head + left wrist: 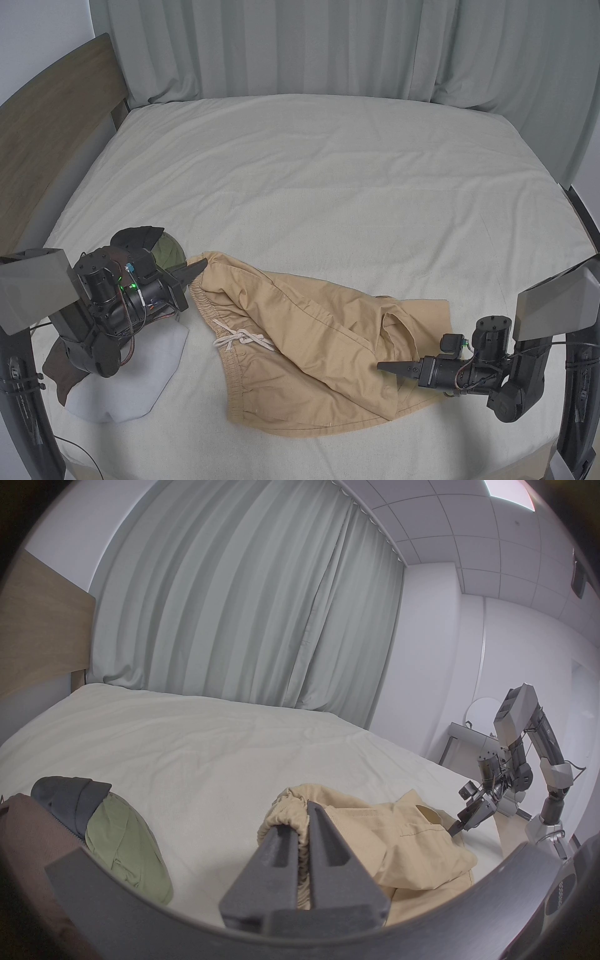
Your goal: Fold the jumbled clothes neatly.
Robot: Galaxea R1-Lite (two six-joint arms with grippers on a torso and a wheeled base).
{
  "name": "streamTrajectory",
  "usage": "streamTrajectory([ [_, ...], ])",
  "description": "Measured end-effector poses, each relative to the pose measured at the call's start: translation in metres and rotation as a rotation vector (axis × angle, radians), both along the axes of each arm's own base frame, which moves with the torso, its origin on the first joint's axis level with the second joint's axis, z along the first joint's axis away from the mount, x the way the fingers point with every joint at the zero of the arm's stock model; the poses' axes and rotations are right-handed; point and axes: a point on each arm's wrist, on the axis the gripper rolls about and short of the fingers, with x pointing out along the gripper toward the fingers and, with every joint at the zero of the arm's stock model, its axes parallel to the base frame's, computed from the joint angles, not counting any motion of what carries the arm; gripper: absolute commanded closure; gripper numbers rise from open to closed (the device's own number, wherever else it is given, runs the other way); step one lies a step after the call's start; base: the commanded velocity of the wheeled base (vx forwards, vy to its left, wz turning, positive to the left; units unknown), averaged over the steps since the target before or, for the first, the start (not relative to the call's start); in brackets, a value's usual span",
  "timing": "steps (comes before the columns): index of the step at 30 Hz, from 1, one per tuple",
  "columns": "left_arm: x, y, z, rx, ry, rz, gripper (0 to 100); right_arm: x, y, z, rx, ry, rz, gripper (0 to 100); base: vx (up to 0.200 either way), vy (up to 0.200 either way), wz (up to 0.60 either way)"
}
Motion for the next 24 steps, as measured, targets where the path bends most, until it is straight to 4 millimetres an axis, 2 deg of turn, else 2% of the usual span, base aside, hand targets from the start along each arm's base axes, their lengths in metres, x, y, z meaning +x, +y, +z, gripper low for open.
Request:
streamTrajectory([
  [9, 0.0000, 0.0003, 0.0000, 0.000, 0.000, 0.000, 100, 0.0049, 0.0039, -0.0036, 0.013, 0.008, -0.001, 0, 0.000, 0.000, 0.00],
  [10, 0.0000, 0.0003, 0.0000, 0.000, 0.000, 0.001, 100, 0.0055, 0.0045, -0.0042, 0.014, 0.008, 0.000, 100, 0.000, 0.000, 0.00],
  [24, 0.0000, 0.0004, -0.0003, 0.000, 0.001, 0.001, 100, 0.0092, 0.0040, -0.0063, 0.013, 0.004, -0.012, 100, 0.000, 0.000, 0.00],
])
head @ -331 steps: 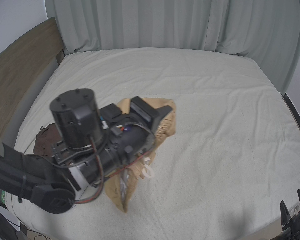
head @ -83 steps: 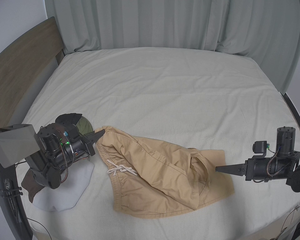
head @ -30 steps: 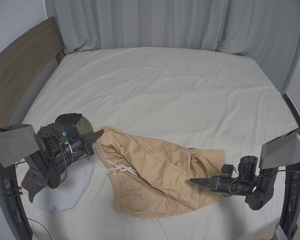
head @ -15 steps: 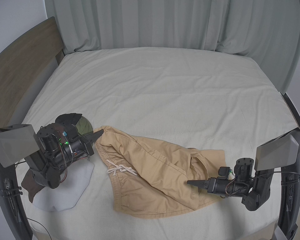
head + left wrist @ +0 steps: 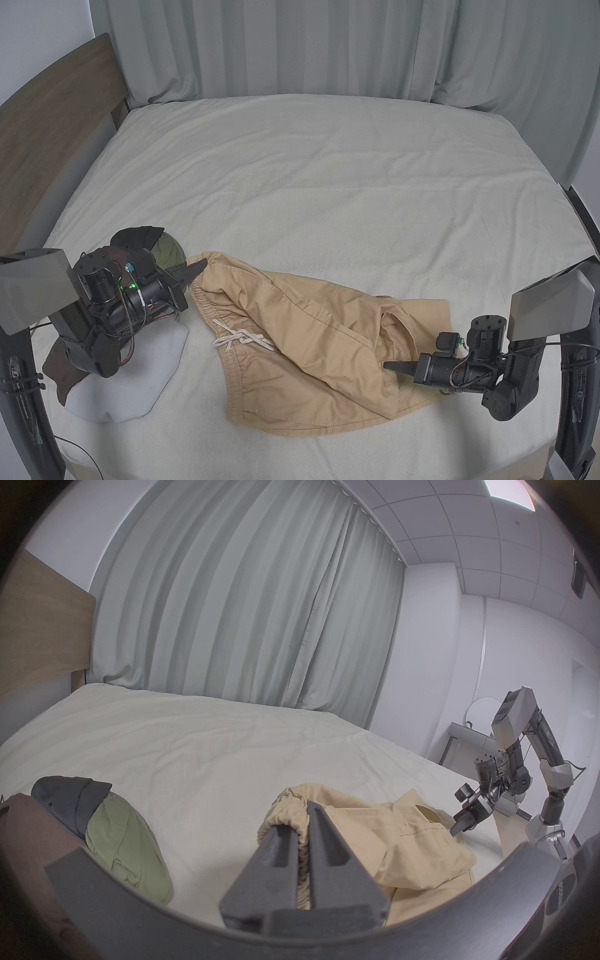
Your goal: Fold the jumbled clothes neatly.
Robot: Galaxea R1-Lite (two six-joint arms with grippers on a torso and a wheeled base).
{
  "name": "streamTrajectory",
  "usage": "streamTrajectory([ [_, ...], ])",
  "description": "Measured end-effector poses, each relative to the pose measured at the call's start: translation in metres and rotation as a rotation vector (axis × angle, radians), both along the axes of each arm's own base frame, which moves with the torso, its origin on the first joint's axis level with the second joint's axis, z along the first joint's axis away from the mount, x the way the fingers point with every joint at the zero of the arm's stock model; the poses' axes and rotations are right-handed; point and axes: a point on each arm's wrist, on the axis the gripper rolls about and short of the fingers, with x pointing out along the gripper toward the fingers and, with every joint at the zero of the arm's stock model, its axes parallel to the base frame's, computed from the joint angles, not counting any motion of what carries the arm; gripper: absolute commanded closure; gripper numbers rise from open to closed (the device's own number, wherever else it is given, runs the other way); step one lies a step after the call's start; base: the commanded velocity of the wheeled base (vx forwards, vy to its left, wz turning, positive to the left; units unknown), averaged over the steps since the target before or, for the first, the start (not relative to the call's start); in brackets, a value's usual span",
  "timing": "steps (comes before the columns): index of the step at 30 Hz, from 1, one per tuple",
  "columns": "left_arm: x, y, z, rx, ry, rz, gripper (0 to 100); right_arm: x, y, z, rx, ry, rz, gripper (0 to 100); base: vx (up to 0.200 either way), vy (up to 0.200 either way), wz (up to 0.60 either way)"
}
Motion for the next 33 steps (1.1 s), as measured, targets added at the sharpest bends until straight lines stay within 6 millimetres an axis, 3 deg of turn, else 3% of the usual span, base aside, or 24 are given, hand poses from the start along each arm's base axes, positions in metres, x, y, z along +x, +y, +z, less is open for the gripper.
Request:
streamTrajectory([
  [4, 0.000, 0.001, 0.000, 0.000, 0.000, 0.002, 100, -0.001, -0.003, 0.005, 0.004, -0.009, -0.007, 100, 0.000, 0.000, 0.00],
  [9, 0.000, 0.003, 0.000, 0.000, 0.000, 0.006, 100, -0.007, -0.012, 0.027, 0.039, -0.043, 0.010, 100, 0.000, 0.000, 0.00],
  [19, 0.001, 0.004, -0.003, 0.001, 0.007, 0.009, 100, -0.019, -0.049, 0.067, 0.122, -0.120, 0.047, 100, 0.000, 0.000, 0.00],
  [23, 0.001, 0.004, -0.003, 0.001, 0.008, 0.010, 100, -0.022, -0.056, 0.072, 0.142, -0.129, 0.070, 100, 0.000, 0.000, 0.00],
  [30, 0.001, 0.003, -0.003, 0.001, 0.008, 0.007, 100, -0.023, -0.053, 0.069, 0.139, -0.114, 0.082, 100, 0.000, 0.000, 0.00],
  [31, 0.001, 0.003, -0.003, 0.001, 0.008, 0.007, 100, -0.023, -0.052, 0.068, 0.139, -0.112, 0.085, 0, 0.000, 0.000, 0.00],
  [33, 0.001, 0.003, -0.003, 0.001, 0.008, 0.007, 100, -0.022, -0.050, 0.067, 0.138, -0.107, 0.089, 0, 0.000, 0.000, 0.00],
])
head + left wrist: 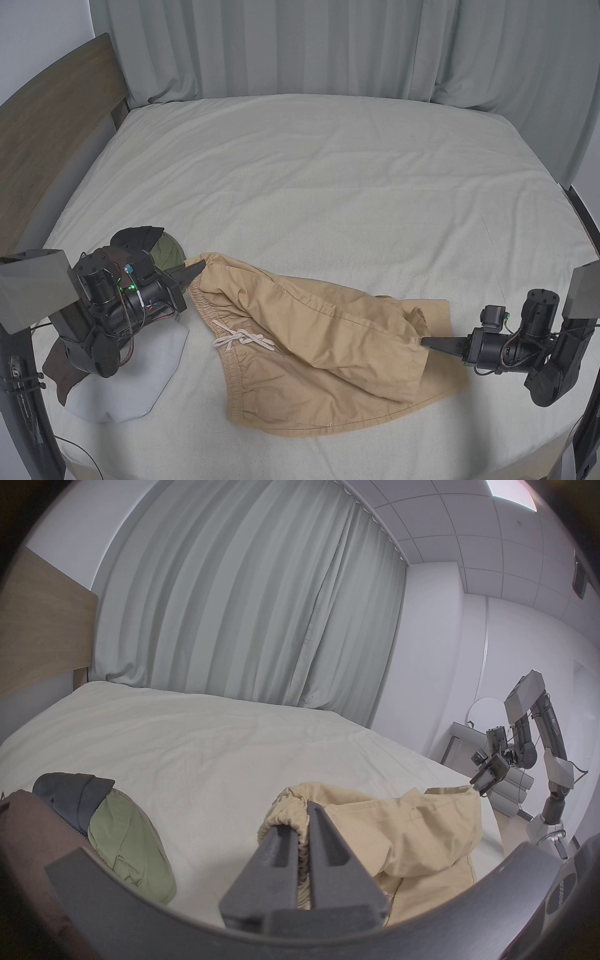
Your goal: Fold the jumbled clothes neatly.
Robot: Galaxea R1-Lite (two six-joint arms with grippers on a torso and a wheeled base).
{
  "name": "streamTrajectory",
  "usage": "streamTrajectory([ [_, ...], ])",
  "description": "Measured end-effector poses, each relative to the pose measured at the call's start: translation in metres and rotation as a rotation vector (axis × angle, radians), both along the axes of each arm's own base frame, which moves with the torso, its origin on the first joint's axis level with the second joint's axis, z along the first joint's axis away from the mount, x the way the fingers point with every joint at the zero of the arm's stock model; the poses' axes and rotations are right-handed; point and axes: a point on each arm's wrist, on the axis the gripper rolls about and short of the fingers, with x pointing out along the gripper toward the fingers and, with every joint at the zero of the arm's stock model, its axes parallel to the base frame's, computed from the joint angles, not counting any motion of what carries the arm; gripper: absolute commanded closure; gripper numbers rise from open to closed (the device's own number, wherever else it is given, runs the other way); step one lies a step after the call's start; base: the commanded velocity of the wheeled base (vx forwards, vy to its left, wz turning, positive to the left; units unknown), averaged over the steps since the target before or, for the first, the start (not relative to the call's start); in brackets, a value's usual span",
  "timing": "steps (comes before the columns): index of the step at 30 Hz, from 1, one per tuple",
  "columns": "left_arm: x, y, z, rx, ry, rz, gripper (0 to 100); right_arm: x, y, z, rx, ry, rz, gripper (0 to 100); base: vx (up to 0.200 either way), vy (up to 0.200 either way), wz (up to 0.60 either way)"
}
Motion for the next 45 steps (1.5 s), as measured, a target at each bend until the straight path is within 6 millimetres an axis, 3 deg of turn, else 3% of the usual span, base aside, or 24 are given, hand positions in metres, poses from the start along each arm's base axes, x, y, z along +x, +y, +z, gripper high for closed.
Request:
streamTrajectory([
  [31, 0.000, 0.000, 0.000, 0.000, 0.001, 0.000, 100, 0.021, 0.048, -0.035, -0.048, 0.030, 0.049, 0, 0.000, 0.000, 0.00],
  [45, 0.000, 0.002, 0.000, 0.000, 0.001, 0.006, 100, 0.017, 0.055, -0.029, -0.040, 0.021, 0.072, 0, 0.000, 0.000, 0.00],
])
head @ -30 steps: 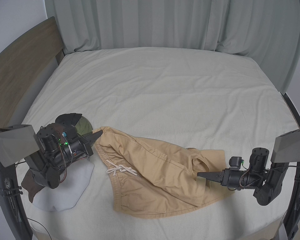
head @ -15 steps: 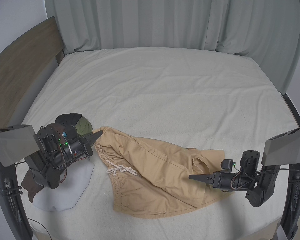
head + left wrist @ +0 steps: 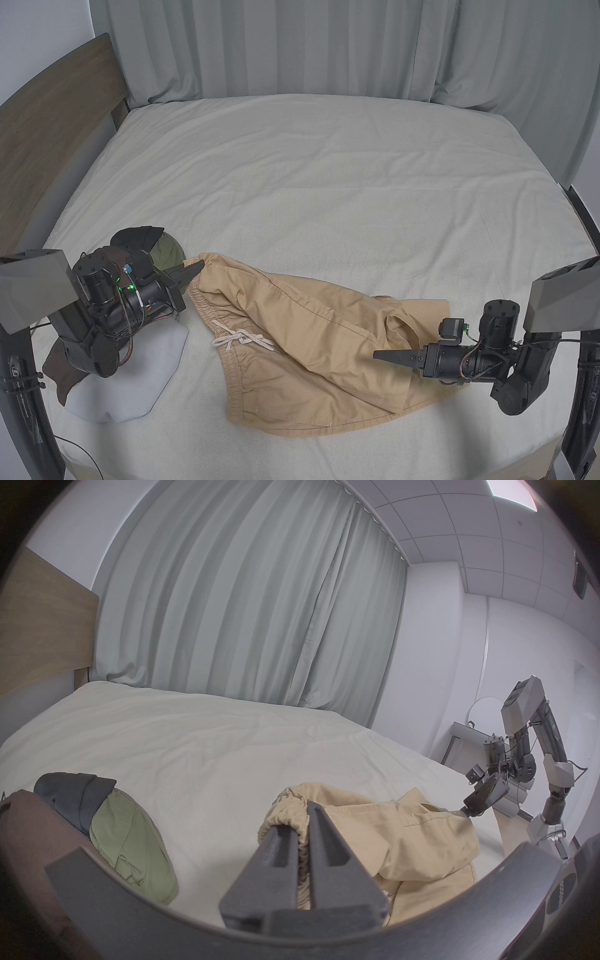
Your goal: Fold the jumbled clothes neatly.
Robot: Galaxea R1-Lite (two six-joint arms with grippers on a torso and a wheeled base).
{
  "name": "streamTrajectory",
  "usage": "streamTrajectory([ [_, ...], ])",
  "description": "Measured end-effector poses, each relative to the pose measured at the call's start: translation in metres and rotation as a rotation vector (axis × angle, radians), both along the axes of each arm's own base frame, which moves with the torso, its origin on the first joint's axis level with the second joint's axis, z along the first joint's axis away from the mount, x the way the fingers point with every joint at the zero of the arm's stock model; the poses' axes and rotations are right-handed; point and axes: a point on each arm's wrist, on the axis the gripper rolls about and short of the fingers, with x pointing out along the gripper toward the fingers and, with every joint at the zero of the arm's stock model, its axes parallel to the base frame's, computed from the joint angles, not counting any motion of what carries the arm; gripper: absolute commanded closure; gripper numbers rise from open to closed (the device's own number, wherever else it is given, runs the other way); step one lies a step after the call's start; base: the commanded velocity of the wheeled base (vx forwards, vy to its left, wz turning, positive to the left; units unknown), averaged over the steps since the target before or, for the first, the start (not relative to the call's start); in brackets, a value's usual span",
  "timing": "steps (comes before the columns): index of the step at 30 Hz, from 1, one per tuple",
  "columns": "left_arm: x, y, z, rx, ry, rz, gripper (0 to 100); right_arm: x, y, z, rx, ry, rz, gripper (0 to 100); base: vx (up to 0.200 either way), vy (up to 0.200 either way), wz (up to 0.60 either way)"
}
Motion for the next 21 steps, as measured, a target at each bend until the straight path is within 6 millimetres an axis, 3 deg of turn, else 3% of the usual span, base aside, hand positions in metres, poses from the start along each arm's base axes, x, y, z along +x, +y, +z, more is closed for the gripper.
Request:
streamTrajectory([
  [9, 0.000, 0.001, 0.000, 0.000, 0.001, 0.002, 100, -0.007, 0.000, 0.014, 0.012, -0.031, 0.009, 0, 0.000, 0.000, 0.00],
  [10, 0.000, 0.001, 0.000, 0.000, 0.001, 0.002, 100, -0.007, 0.000, 0.015, 0.012, -0.033, 0.009, 100, 0.000, 0.000, 0.00],
  [21, 0.000, 0.001, 0.000, 0.000, 0.001, 0.002, 100, -0.005, -0.001, 0.017, 0.015, -0.044, 0.006, 100, 0.000, 0.000, 0.00],
])
